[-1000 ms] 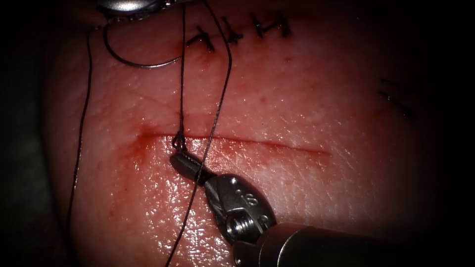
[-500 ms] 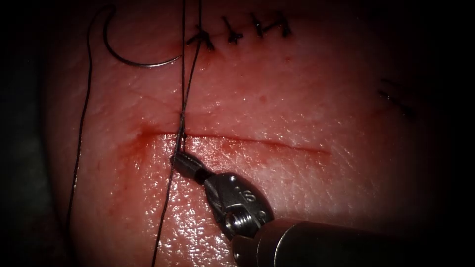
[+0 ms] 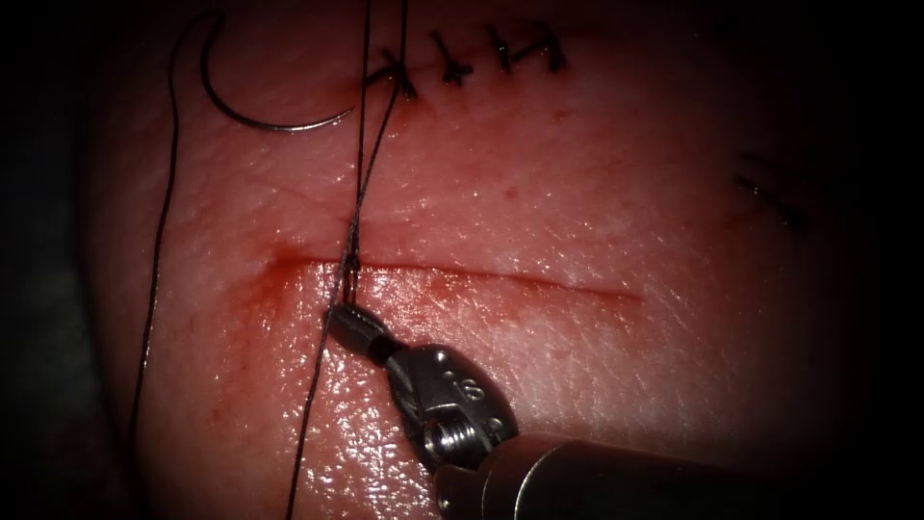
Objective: Wound Closure
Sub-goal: Pull down with right driver and up using left jaws
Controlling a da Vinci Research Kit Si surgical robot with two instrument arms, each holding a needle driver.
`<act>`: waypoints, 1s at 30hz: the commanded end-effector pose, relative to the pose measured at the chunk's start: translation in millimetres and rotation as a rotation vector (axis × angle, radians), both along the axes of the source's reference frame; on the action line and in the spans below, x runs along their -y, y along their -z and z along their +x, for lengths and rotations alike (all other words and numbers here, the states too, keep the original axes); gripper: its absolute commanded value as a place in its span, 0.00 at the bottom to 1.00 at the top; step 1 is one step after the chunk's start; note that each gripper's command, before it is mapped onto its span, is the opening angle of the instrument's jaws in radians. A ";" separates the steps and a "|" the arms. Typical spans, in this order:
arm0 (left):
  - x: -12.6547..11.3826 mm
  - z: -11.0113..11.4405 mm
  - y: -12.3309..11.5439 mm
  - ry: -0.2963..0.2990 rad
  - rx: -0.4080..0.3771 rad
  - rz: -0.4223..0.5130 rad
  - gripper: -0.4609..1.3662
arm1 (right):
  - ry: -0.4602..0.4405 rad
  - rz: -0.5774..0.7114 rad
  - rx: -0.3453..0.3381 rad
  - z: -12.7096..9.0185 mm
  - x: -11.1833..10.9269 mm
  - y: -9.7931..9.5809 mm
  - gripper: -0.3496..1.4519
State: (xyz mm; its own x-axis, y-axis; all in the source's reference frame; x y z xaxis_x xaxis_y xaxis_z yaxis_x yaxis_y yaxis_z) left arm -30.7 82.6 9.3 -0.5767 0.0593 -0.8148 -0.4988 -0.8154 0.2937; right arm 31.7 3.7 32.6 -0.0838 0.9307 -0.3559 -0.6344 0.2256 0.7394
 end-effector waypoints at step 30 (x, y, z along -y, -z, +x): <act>-0.1 0.1 0.4 0.014 -0.021 -0.014 0.06 | 0.006 -0.005 -0.006 1.3 1.2 0.8 0.00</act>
State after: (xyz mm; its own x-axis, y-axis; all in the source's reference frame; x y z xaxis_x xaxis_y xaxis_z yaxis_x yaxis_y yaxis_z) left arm -30.5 82.8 8.9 -0.5935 0.0559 -0.8029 -0.5037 -0.8039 0.3163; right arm 33.0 2.5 31.7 -0.0796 0.9294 -0.3604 -0.6263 0.2346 0.7434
